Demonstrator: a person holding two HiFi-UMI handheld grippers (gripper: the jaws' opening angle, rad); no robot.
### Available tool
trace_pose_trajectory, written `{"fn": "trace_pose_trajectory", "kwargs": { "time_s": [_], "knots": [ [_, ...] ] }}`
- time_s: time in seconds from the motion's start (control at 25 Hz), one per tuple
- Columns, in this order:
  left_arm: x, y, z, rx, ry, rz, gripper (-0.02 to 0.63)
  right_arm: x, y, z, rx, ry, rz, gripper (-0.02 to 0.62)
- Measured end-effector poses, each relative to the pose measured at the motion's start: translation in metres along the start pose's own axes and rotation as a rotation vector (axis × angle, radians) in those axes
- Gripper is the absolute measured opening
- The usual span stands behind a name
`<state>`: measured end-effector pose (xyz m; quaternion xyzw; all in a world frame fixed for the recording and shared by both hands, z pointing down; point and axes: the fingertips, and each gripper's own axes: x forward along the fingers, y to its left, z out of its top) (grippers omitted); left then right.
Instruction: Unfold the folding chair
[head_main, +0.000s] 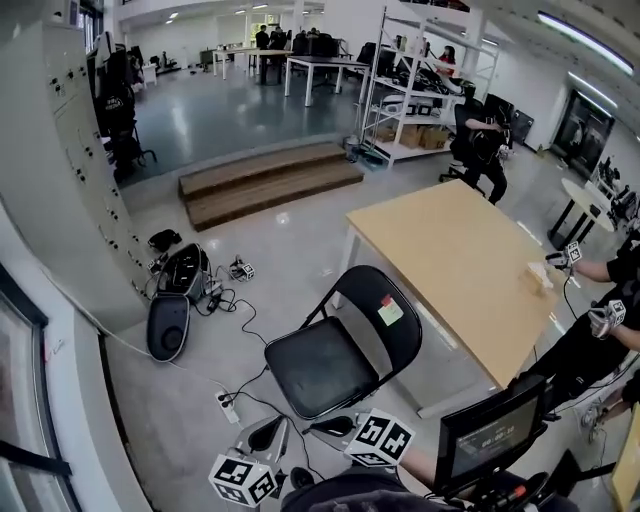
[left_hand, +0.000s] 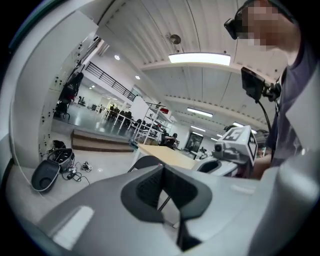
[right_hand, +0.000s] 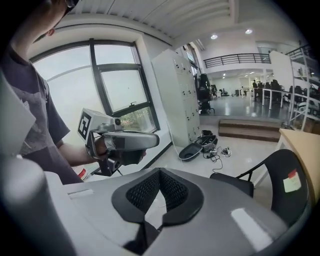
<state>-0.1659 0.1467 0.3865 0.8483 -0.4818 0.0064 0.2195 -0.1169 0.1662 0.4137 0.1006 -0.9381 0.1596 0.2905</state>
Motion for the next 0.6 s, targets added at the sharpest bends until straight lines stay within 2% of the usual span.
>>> {"fn": "trace_pose_trajectory", "kwargs": {
  "time_s": [0.12,0.28,0.48,0.6],
  "knots": [
    [0.005,-0.017,0.002,0.014,-0.005,-0.038,0.002,-0.013,0.001,-0.008,0.024,-0.028,-0.029,0.002],
    [0.0,-0.033,-0.003,0.04,0.014,-0.04,0.001,-0.019,0.014,-0.025,0.049,-0.055,-0.015,0.002],
    [0.02,-0.044,-0.001,0.038,-0.008,0.034,0.0,-0.044,-0.006,-0.031,-0.004,-0.085,0.0,0.002],
    [0.045,-0.061,-0.012,0.03,-0.009,0.07,0.001,-0.07,-0.026,-0.049,0.001,-0.095,0.017,0.002]
  ]
}}
